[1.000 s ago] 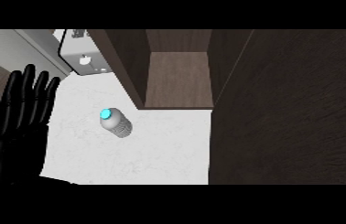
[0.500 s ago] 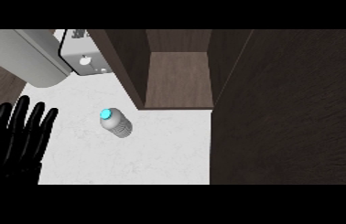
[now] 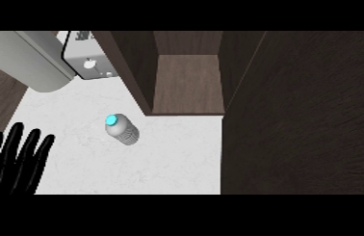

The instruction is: Pick up the bottled water, place it into the cabinet and close the cabinet

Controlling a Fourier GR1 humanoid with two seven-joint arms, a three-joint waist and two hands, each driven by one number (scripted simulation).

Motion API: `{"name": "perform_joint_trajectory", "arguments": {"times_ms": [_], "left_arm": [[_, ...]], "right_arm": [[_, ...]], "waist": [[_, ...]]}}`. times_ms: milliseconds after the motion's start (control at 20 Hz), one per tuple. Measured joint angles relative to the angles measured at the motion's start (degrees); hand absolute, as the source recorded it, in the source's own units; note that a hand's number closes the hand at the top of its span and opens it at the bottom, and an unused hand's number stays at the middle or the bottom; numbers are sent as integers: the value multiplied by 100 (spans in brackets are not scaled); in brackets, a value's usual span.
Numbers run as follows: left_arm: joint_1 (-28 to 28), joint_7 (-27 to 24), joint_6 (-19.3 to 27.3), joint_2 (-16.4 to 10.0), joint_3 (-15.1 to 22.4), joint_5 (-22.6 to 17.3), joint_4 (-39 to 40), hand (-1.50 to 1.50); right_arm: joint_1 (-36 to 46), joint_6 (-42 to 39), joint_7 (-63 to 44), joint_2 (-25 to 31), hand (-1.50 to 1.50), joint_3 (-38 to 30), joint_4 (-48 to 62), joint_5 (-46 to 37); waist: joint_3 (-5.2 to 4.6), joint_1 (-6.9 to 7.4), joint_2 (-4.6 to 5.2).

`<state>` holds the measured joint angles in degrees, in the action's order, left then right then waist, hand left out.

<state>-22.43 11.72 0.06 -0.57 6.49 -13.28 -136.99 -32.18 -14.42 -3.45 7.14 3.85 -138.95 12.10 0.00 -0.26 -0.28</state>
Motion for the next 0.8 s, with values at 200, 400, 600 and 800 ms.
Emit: {"name": "perform_joint_trajectory", "arguments": {"times_ms": [200, 400, 600, 800], "left_arm": [[-69, -99, -64, -16, -56, 46, 18, -150], [-235, -296, -125, -12, -66, 36, 99, -150], [-101, -277, -38, 19, -116, 107, 328, -150], [84, -497, -98, 2, -328, 29, 935, -150]], "right_arm": [[-280, -111, 155, -15, -150, 44, -57, -18], [-546, -297, 404, -17, -150, -71, -41, -29], [-797, -401, 579, -66, -150, 39, -78, -53], [-1044, -511, 800, -75, -150, 55, -91, -78]], "waist": [[-2, -17, 1], [-1, -20, 3], [-2, -43, 6], [-4, -62, 10]]}}
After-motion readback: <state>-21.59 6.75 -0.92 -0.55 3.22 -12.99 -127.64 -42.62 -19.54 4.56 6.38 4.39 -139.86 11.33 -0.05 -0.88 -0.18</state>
